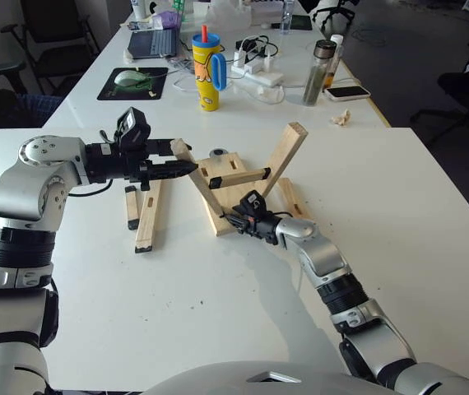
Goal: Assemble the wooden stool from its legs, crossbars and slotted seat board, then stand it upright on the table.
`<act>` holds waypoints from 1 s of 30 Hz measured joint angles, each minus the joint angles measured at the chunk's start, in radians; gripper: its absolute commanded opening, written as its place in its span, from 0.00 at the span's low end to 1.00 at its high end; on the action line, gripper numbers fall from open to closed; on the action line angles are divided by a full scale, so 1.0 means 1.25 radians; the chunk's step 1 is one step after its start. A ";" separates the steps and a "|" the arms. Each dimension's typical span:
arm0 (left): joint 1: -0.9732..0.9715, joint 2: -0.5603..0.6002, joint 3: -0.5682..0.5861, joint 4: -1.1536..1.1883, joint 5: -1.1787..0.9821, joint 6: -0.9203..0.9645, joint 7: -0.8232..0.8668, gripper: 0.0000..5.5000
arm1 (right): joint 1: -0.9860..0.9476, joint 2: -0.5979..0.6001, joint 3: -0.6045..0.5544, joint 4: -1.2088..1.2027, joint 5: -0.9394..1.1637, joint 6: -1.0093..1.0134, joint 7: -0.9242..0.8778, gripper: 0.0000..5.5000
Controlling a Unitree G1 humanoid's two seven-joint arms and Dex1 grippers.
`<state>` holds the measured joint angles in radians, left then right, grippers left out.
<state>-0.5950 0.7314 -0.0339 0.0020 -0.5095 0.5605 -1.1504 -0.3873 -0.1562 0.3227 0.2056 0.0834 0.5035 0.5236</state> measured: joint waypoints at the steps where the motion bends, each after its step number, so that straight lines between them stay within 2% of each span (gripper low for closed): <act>1: 0.010 -0.002 0.001 -0.016 -0.001 0.000 0.009 0.38 | -0.001 -0.001 0.000 0.000 0.001 0.003 0.000 0.29; 7: 0.042 -0.009 0.003 -0.071 -0.006 0.004 0.040 0.38 | -0.004 -0.002 0.001 0.001 0.003 0.012 0.006 0.29; 15: 0.012 -0.057 -0.034 -0.030 0.020 -0.011 0.068 0.38 | -0.001 0.001 0.022 -0.004 0.003 0.017 0.032 0.29; 19: 0.008 -0.066 -0.043 -0.006 0.032 -0.027 0.069 0.38 | 0.019 0.000 0.009 -0.022 0.010 0.007 0.032 0.18; 22: 0.009 -0.068 -0.042 -0.008 0.030 -0.036 0.069 0.38 | 0.129 0.024 -0.033 -0.177 0.127 0.024 0.073 0.08; 25: 0.009 -0.067 -0.039 -0.010 0.027 -0.036 0.067 0.38 | 0.137 0.014 -0.083 -0.359 0.199 0.062 0.071 0.00; 28: 0.012 -0.059 -0.035 -0.013 0.024 -0.029 0.063 0.38 | 0.113 0.011 -0.170 -0.530 0.273 0.115 0.021 0.00; 30: 0.011 -0.055 -0.035 -0.013 0.023 -0.027 0.061 0.38 | 0.062 0.006 -0.188 -0.579 0.275 0.118 -0.010 0.00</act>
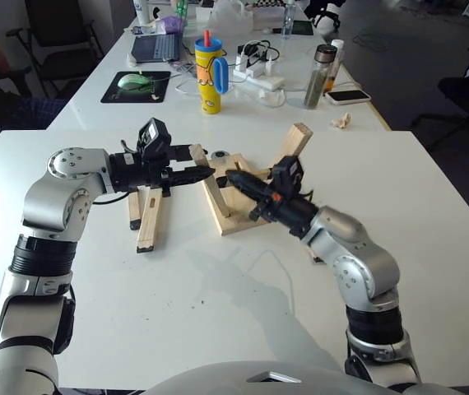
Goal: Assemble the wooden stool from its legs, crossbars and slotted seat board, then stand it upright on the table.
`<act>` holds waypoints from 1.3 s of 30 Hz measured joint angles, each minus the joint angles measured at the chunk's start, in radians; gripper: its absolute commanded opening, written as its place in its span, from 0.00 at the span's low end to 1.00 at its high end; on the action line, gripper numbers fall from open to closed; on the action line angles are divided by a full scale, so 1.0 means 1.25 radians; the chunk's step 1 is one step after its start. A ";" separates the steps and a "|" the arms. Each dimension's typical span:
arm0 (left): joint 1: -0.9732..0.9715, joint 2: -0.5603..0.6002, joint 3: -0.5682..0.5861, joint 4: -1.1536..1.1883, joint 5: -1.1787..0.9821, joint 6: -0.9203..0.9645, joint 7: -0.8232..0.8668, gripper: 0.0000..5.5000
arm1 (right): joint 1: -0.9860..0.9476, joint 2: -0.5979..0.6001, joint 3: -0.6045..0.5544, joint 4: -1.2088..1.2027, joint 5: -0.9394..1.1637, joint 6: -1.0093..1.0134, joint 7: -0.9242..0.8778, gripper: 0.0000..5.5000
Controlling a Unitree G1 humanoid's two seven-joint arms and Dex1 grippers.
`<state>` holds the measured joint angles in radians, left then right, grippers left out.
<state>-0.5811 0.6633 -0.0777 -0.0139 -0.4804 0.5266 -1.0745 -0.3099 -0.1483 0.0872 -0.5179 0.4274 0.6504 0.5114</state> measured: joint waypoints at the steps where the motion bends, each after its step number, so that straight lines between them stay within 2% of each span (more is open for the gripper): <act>1: -0.001 0.001 0.000 0.001 0.000 0.000 -0.001 0.38 | -0.012 0.000 0.009 0.000 -0.023 -0.012 -0.015 0.00; 7: -0.007 0.003 -0.002 0.006 -0.001 0.002 -0.007 0.38 | -0.106 0.030 0.157 0.140 -0.286 -0.137 -0.186 0.00; 10: -0.010 0.005 -0.005 0.008 -0.001 0.001 -0.010 0.38 | -0.090 0.021 0.255 0.272 -0.360 -0.078 -0.197 0.00; 12: -0.014 0.005 -0.009 0.018 0.003 -0.002 -0.013 0.38 | -0.101 0.004 0.284 0.283 -0.386 -0.072 -0.195 0.00; 14: -0.015 0.005 -0.013 0.023 0.005 -0.007 -0.013 0.38 | -0.101 0.002 0.288 0.281 -0.393 -0.069 -0.195 0.00; 17: -0.021 0.005 -0.018 0.034 0.009 -0.010 -0.020 0.38 | -0.085 0.029 0.248 0.278 -0.362 -0.066 -0.195 0.00; 19: -0.032 0.004 -0.021 0.044 0.009 -0.017 -0.029 0.38 | -0.043 0.066 0.178 0.270 -0.303 -0.118 -0.206 0.00; 22: -0.045 0.005 -0.020 0.067 0.009 -0.030 -0.045 0.38 | -0.022 0.070 0.083 0.220 -0.265 -0.204 -0.218 0.00; 25: -0.062 0.007 -0.025 0.095 0.010 -0.040 -0.062 0.38 | -0.019 0.052 0.046 0.177 -0.265 -0.264 -0.219 0.00; 28: -0.072 0.008 -0.026 0.108 0.011 -0.046 -0.073 0.38 | -0.057 0.066 0.071 0.154 -0.309 -0.302 -0.244 0.00; 30: -0.074 0.008 -0.028 0.111 0.011 -0.046 -0.074 0.38 | -0.102 0.087 0.122 0.153 -0.348 -0.301 -0.256 0.00; 34: -0.084 0.006 -0.034 0.118 0.010 -0.062 -0.081 0.38 | -0.067 0.084 0.237 0.283 -0.409 -0.099 -0.251 0.00; 39: -0.107 0.007 -0.054 0.162 0.023 -0.076 -0.104 0.38 | -0.067 0.070 0.246 0.253 -0.413 -0.044 -0.236 0.00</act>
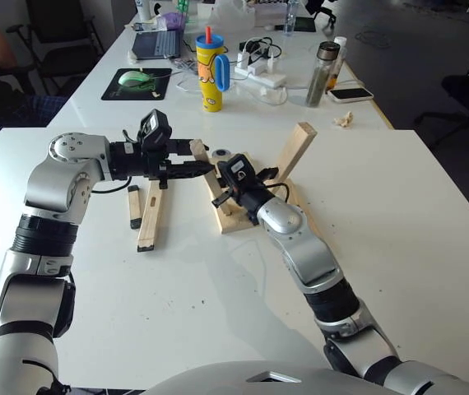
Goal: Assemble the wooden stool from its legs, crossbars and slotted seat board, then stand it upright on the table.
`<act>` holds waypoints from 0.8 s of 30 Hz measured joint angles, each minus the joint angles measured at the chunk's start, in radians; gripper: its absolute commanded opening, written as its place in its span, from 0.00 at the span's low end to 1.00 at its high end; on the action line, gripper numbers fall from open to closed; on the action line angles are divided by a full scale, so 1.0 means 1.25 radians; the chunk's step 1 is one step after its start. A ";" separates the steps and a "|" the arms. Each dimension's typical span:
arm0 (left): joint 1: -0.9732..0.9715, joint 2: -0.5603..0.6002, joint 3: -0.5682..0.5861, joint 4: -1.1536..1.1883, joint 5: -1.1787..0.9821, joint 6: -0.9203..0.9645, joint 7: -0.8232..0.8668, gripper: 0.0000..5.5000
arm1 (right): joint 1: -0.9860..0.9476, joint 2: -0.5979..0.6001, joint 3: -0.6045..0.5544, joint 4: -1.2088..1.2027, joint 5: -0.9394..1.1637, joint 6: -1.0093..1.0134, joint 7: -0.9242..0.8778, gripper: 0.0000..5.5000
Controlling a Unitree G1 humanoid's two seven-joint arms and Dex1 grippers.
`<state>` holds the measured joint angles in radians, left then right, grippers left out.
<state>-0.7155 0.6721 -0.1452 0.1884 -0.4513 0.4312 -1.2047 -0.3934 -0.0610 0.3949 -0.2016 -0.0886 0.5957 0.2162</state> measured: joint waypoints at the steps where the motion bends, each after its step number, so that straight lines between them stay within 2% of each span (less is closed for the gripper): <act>1: -0.014 0.002 -0.005 0.015 0.005 -0.003 -0.012 0.38 | 0.019 0.015 -0.028 -0.012 0.043 -0.025 0.015 0.00; 5: -0.052 0.004 -0.022 0.072 0.020 -0.033 -0.054 0.38 | 0.074 0.056 -0.157 -0.127 0.177 -0.130 0.035 0.00; 8: -0.085 0.016 -0.028 0.123 0.035 -0.052 -0.100 0.38 | 0.137 -0.024 -0.197 -0.200 0.222 -0.176 0.118 0.00; 11: -0.115 0.022 -0.035 0.179 0.048 -0.074 -0.143 0.38 | 0.221 -0.093 -0.182 -0.163 0.217 -0.187 0.177 0.00; 14: -0.142 0.019 -0.038 0.237 0.056 -0.095 -0.174 0.38 | 0.249 -0.128 -0.123 -0.077 0.169 -0.203 0.202 0.00; 20: -0.130 -0.002 -0.022 0.248 0.056 -0.115 -0.177 0.38 | 0.187 -0.079 -0.043 0.079 0.078 -0.168 0.149 0.00; 24: -0.094 -0.012 0.002 0.217 0.049 -0.118 -0.161 0.38 | 0.156 -0.056 -0.039 0.134 0.040 -0.122 0.103 0.00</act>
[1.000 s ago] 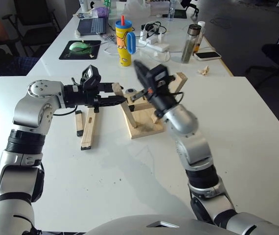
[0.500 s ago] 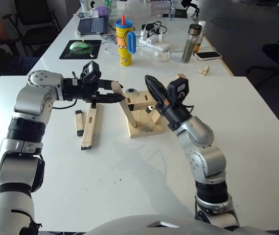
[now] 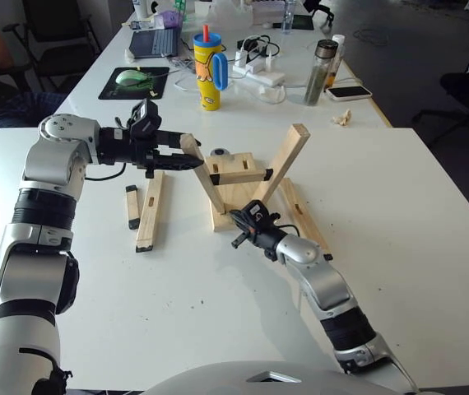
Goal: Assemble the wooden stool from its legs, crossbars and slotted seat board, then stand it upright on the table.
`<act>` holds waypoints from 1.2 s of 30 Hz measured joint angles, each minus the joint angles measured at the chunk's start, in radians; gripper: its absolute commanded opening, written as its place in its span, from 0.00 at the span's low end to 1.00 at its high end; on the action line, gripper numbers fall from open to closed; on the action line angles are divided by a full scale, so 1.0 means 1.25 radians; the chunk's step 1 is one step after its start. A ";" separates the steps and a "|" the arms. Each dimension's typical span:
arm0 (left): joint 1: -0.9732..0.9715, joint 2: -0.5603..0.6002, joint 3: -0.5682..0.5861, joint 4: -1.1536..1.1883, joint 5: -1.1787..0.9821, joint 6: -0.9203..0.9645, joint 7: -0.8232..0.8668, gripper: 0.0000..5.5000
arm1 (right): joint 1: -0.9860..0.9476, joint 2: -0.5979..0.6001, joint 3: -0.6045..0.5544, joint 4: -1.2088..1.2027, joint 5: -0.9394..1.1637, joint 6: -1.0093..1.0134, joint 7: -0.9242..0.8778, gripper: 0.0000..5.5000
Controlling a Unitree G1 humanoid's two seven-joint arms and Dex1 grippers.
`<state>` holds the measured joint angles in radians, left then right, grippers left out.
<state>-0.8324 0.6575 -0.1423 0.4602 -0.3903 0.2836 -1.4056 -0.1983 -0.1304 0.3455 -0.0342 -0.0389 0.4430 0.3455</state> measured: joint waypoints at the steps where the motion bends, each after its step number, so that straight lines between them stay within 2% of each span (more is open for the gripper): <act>1: 0.011 -0.004 0.006 -0.011 -0.002 -0.003 0.007 0.38 | -0.002 -0.003 0.005 0.010 -0.015 0.018 -0.005 0.00; 6: 0.042 -0.010 0.020 -0.041 -0.003 -0.024 0.024 0.38 | -0.017 -0.018 0.037 0.004 -0.057 0.061 -0.006 0.00; 7: 0.044 -0.010 0.021 -0.043 -0.003 -0.026 0.025 0.44 | -0.017 -0.020 0.040 0.004 -0.059 0.061 -0.006 0.00; 12: 0.114 -0.015 0.014 -0.039 0.045 -0.024 0.077 0.59 | -0.018 -0.023 0.050 -0.003 -0.059 0.066 -0.002 0.00; 15: 0.128 0.002 0.056 -0.064 0.035 0.002 0.092 0.68 | -0.018 -0.024 0.051 -0.003 -0.059 0.067 0.001 0.00; 16: 0.134 0.020 0.080 -0.078 0.029 0.011 0.103 0.68 | -0.019 -0.024 0.051 -0.003 -0.058 0.067 0.003 0.00; 19: 0.156 0.083 0.160 -0.122 -0.024 0.084 0.102 0.61 | -0.020 -0.025 0.049 -0.001 -0.057 0.067 0.007 0.00; 21: 0.161 0.096 0.263 -0.142 -0.139 0.187 0.109 0.56 | -0.022 -0.026 0.046 0.003 -0.057 0.066 0.007 0.00; 23: 0.134 0.084 0.336 -0.163 -0.238 0.260 0.153 0.51 | -0.023 -0.028 0.043 0.004 -0.057 0.063 0.007 0.00; 24: 0.086 0.054 0.385 -0.177 -0.308 0.294 0.216 0.48 | -0.023 -0.030 0.042 0.005 -0.058 0.061 0.007 0.00; 26: -0.010 -0.012 0.426 -0.219 -0.384 0.316 0.331 0.42 | -0.023 -0.031 0.042 0.007 -0.057 0.059 0.007 0.00; 28: -0.091 -0.089 0.412 -0.274 -0.398 0.301 0.440 0.36 | -0.026 -0.030 0.045 0.012 -0.057 0.056 0.010 0.00; 31: -0.104 -0.168 0.370 -0.308 -0.374 0.281 0.536 0.27 | -0.032 -0.029 0.052 0.019 -0.057 0.048 0.021 0.00; 36: -0.136 -0.190 0.368 -0.310 -0.341 0.231 0.600 0.14 | -0.044 -0.028 0.056 0.032 -0.058 0.046 0.023 0.00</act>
<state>-1.0020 0.4197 0.3176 0.0724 -0.8162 0.5726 -0.6561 -0.2532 -0.1659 0.4158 0.0054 -0.1110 0.5002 0.3747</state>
